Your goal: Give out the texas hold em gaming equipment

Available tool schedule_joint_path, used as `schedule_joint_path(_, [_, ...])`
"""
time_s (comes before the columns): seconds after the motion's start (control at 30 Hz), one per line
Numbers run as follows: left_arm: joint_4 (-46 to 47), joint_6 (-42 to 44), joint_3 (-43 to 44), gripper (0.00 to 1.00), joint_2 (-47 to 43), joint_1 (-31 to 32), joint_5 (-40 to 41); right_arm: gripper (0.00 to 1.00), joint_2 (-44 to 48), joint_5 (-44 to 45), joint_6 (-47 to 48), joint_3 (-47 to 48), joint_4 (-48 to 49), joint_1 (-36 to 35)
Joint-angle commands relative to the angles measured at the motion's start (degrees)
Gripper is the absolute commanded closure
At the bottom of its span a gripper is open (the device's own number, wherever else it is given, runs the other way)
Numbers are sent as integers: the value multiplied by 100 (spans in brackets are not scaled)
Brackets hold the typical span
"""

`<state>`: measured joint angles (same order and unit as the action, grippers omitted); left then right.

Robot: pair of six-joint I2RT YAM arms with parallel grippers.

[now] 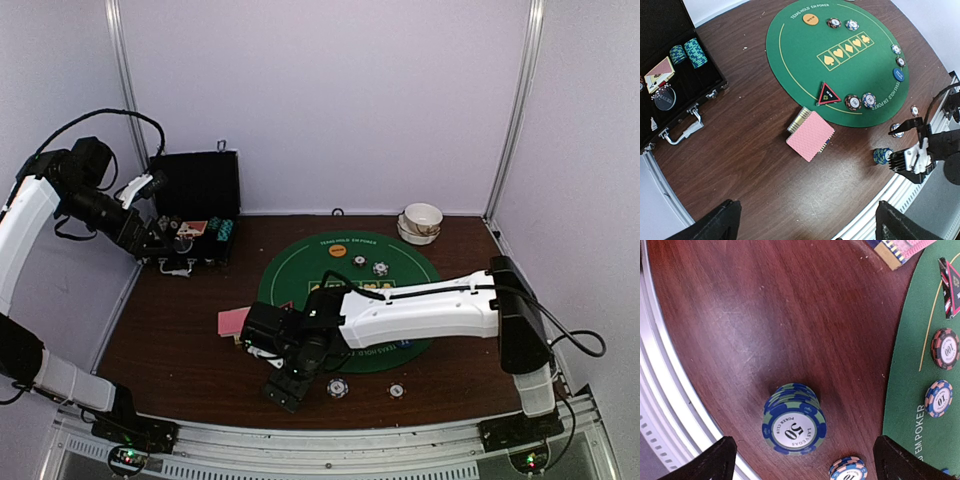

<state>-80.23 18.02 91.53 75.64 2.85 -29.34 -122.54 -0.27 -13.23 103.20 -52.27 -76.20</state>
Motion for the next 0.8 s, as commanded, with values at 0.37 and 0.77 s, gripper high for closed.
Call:
schedule_joint_path(0.37, [41, -1, 80, 3, -92, 32, -15, 17, -469, -386, 364, 597, -343, 15])
schedule_joint_path(0.77, [24, 4, 138, 2, -97, 33, 20, 35, -605, -387, 375, 614, -303, 52])
